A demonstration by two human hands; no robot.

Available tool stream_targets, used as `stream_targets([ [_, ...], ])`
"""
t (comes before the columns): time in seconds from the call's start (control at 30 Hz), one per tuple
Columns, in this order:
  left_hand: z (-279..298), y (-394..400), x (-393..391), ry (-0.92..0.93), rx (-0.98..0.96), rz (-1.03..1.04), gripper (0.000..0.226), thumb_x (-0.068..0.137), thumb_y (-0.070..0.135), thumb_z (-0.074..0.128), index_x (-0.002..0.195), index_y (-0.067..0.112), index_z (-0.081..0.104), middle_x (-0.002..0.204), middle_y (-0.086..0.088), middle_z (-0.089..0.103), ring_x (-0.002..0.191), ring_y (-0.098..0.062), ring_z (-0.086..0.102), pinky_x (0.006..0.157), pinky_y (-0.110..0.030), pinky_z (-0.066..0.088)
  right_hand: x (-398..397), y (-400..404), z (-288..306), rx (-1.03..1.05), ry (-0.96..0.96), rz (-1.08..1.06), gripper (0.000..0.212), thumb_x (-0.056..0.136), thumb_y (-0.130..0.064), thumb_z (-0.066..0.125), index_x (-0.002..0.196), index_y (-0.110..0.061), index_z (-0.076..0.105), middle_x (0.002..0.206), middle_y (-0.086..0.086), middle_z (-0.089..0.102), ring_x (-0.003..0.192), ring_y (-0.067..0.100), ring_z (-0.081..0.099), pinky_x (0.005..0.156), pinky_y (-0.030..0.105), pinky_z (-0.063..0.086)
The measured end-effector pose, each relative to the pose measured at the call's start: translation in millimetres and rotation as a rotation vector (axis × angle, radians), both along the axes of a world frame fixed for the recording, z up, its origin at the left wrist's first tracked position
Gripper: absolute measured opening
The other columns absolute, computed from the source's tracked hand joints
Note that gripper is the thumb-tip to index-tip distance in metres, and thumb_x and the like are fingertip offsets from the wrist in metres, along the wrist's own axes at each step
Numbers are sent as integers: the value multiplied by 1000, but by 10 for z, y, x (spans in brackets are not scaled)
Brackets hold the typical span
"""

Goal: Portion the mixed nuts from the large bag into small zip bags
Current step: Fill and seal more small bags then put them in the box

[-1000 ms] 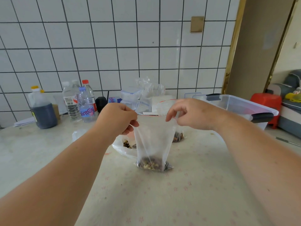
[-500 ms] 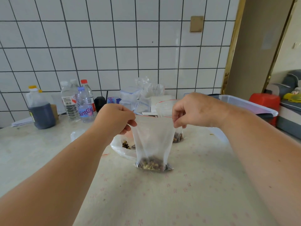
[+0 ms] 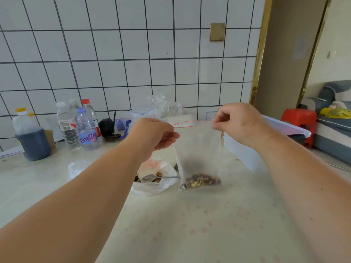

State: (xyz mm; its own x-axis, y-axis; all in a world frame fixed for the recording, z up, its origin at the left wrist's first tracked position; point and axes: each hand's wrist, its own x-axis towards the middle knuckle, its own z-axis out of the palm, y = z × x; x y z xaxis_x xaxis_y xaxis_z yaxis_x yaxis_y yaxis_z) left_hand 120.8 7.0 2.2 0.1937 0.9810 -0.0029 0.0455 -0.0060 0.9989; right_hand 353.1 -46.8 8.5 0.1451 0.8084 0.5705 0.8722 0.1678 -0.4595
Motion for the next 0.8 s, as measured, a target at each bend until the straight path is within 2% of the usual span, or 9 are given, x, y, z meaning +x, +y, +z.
stream_targets([
  [0.07, -19, 63, 114, -39, -30, -26, 9, 94, -1, 65, 102, -4, 68, 77, -14, 79, 59, -17, 73, 59, -24, 62, 84, 66, -54, 39, 39, -52, 15, 77, -17, 82, 71, -24, 69, 71, -12, 67, 72, 9, 62, 68, 28, 48],
  [0.13, -51, 129, 210, -61, -51, -37, 11, 95, 0, 65, 104, -5, 68, 79, -14, 79, 63, -18, 75, 64, -26, 62, 142, 137, -115, 63, 58, -64, 19, 78, -14, 80, 71, -26, 67, 73, -12, 67, 71, 8, 61, 66, 26, 45],
  [0.27, -104, 238, 315, -87, -81, -25, 10, 96, 1, 64, 103, -5, 68, 75, -11, 78, 59, -16, 74, 59, -23, 62, 190, 299, -234, 96, 78, -71, 22, 81, -8, 74, 74, -27, 66, 75, -12, 65, 72, 12, 59, 70, 29, 50],
  [0.4, -148, 328, 321, -92, -79, 7, 7, 97, 2, 64, 101, -2, 68, 78, -11, 78, 62, -16, 75, 60, -23, 62, 150, 470, -327, 106, 78, -97, 25, 84, -8, 68, 75, -30, 60, 71, -17, 58, 77, 15, 59, 69, 28, 43],
  [0.47, -156, 356, 308, -95, -90, 30, 6, 98, 2, 63, 98, -1, 68, 84, -12, 77, 66, -17, 74, 62, -24, 61, 120, 540, -372, 102, 123, -84, 25, 85, -8, 68, 77, -31, 59, 72, -17, 59, 75, 12, 59, 70, 27, 45],
  [0.57, -169, 386, 280, -118, -88, 75, 6, 98, 2, 63, 98, -1, 67, 89, -14, 76, 70, -19, 72, 66, -24, 61, 89, 609, -425, 103, 194, -71, 24, 85, -11, 70, 81, -32, 59, 74, -18, 59, 72, -1, 57, 65, 21, 43],
  [0.67, -221, 386, 251, -113, -84, 79, 9, 98, 3, 63, 105, -2, 66, 93, -16, 76, 73, -22, 73, 69, -27, 61, 50, 628, -477, 59, 213, -83, 18, 86, -14, 71, 87, -30, 62, 76, -17, 59, 74, -2, 56, 65, 17, 42],
  [0.8, -303, 387, 160, -120, -77, 99, 11, 96, 2, 64, 106, 5, 69, 94, -17, 79, 76, -28, 77, 68, -31, 64, -36, 567, -536, 88, 260, -108, 18, 88, -14, 69, 101, -26, 65, 99, -9, 62, 86, 9, 59, 73, 23, 43],
])
